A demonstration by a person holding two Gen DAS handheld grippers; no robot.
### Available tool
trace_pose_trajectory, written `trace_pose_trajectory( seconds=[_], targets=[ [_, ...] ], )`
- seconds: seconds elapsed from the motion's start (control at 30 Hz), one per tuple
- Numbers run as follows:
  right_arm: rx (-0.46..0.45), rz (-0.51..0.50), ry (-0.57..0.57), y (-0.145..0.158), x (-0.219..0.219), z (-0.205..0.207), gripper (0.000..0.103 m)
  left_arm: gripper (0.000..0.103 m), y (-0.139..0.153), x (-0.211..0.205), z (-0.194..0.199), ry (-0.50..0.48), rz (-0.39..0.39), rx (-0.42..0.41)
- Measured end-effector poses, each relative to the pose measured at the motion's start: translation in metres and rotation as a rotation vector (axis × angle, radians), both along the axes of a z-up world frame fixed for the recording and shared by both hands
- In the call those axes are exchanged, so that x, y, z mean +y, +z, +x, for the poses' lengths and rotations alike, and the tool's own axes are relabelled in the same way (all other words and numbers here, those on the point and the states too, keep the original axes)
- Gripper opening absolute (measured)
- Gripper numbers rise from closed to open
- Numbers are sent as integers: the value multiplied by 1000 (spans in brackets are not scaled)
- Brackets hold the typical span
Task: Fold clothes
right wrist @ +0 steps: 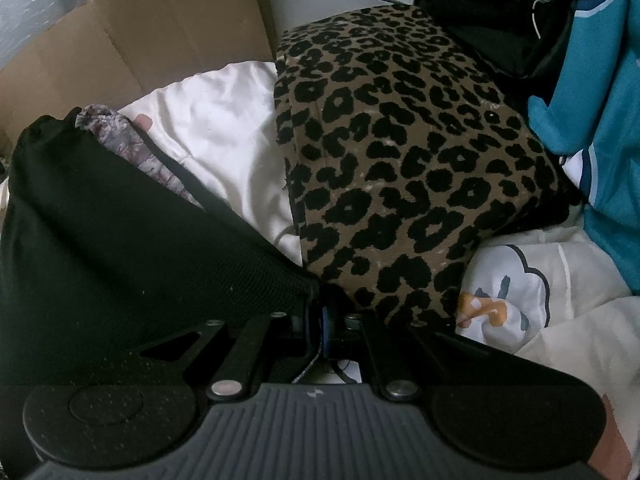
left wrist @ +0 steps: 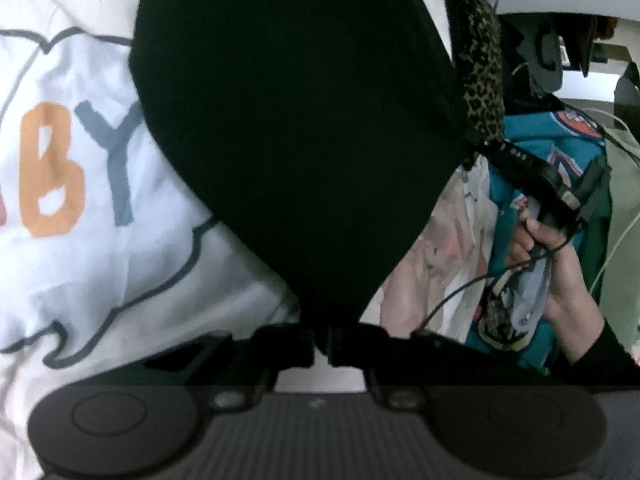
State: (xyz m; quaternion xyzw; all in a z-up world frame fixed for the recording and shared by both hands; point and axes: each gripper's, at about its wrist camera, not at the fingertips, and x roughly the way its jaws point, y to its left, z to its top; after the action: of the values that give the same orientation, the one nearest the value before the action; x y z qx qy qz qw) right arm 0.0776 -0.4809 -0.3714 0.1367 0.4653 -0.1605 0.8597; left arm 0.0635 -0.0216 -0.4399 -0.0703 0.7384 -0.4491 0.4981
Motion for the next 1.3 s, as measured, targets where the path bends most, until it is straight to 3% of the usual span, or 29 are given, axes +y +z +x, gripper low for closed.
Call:
trace_pose_trajectory(
  seconds=[0.3,0.47,0.6,0.67,0.9,1.1,1.3],
  targets=[
    [18,-17,12,-5,-1,-1,6,2,-1,-2,-4,-35,14,-31],
    [40,9,-36,-1,-8,-3,26,6,-3,-8,-2,-100,91,-30],
    [8,-7,-33,14,-6,-13,34,30,24,-8,11,-140,102,-104],
    [-11,12,-55,20,-5,-18,34,35,36,-10,20,-152,108,-132],
    [-94,38,-62,33,7,-35,34,43,75,-20,59,-118,173,-242],
    [-152,33,-94,31,10,-41,34,43,110,-40,79,-83,259,-315],
    [-190,54,-94,25,15,-45,34,45,153,-75,80,20,296,-438]
  ],
)
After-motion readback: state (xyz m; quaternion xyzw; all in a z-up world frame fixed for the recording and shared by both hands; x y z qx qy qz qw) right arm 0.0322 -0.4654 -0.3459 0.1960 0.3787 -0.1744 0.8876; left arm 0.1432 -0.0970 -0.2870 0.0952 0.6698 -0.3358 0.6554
